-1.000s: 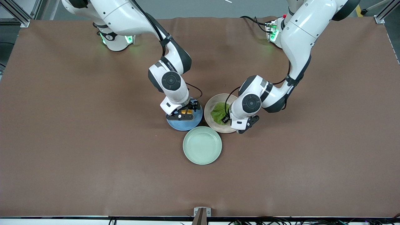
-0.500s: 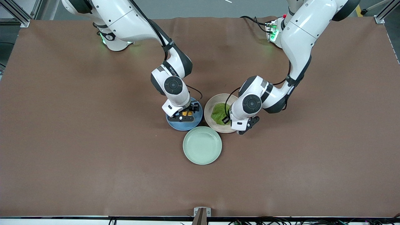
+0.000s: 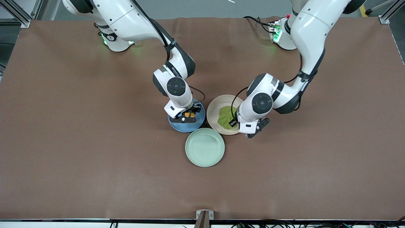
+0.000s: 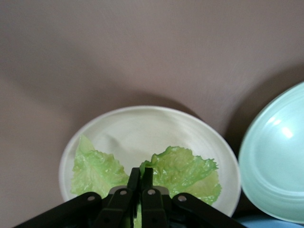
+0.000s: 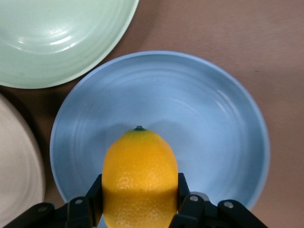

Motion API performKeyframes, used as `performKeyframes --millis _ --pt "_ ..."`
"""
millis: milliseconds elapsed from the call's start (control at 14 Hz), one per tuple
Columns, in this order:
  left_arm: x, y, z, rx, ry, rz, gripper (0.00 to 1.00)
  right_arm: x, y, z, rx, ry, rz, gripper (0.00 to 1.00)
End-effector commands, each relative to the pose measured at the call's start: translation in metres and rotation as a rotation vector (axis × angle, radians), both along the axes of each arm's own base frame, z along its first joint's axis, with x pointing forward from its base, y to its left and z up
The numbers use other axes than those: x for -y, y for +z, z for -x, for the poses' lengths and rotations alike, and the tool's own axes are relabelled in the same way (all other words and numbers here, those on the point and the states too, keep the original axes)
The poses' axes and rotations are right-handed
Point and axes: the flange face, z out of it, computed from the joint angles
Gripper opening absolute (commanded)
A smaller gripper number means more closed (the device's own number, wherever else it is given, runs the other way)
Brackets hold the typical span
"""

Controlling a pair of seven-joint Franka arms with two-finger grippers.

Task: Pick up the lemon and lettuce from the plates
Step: 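Lift the lemon with the right gripper while the left gripper lifts the lettuce, then lower the lemon and lettuce onto the table beside the plates, open both grippers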

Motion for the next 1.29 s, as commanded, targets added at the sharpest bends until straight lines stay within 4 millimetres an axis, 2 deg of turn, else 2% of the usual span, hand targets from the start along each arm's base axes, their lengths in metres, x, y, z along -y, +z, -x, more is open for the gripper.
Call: performKeyframes --millis 0,71,143,214,357,429,500,643,714,857,1000,1071,1143,1214 --pt "-0.030 0.054 -0.019 0.006 0.046 -0.040 0.00 0.039 0.092 -0.007 -0.021 -0.036 0.015 0.20" --pt "-0.049 0.064 -0.028 -0.001 0.069 -0.051 0.00 0.058 0.114 -0.013 -0.031 -0.042 0.024 0.20" --pt "-0.071 0.071 -0.036 0.010 0.086 -0.069 0.00 0.085 0.136 -0.020 -0.052 -0.030 0.033 0.20" --pt "-0.092 0.069 -0.042 0.019 0.096 -0.095 0.00 0.114 0.150 -0.029 -0.073 -0.035 0.040 0.21" --pt "-0.140 0.055 -0.057 0.013 0.136 -0.137 0.00 0.186 0.170 -0.049 -0.116 -0.007 0.037 0.21" --pt "-0.166 0.042 -0.065 0.009 0.152 -0.168 0.00 0.227 0.170 -0.062 -0.134 0.004 0.026 0.21" --pt "-0.199 0.016 -0.069 -0.010 0.163 -0.205 0.00 0.317 0.160 -0.086 -0.144 0.041 -0.010 0.21" --pt "-0.221 -0.014 -0.072 -0.014 0.159 -0.232 0.00 0.404 0.143 -0.103 -0.119 0.091 -0.034 0.21" --pt "-0.233 -0.027 -0.073 -0.018 0.175 -0.225 0.00 0.439 0.121 -0.107 -0.129 0.099 -0.047 0.21" --pt "-0.248 -0.041 -0.076 -0.014 0.198 -0.211 0.00 0.486 0.087 -0.106 -0.120 0.112 -0.062 0.21" --pt "-0.265 -0.051 -0.077 -0.023 0.216 -0.214 0.01 0.518 0.054 -0.091 -0.077 0.120 -0.064 0.23" --pt "-0.268 -0.055 -0.077 -0.026 0.216 -0.221 0.07 0.530 0.041 -0.083 -0.058 0.123 -0.064 0.23" --pt "-0.268 -0.056 -0.077 -0.025 0.219 -0.219 0.19 0.536 0.029 -0.076 -0.048 0.117 -0.060 0.23" --pt "-0.268 -0.057 -0.077 -0.023 0.229 -0.217 0.39 0.536 0.021 -0.071 -0.036 0.118 -0.055 0.23"
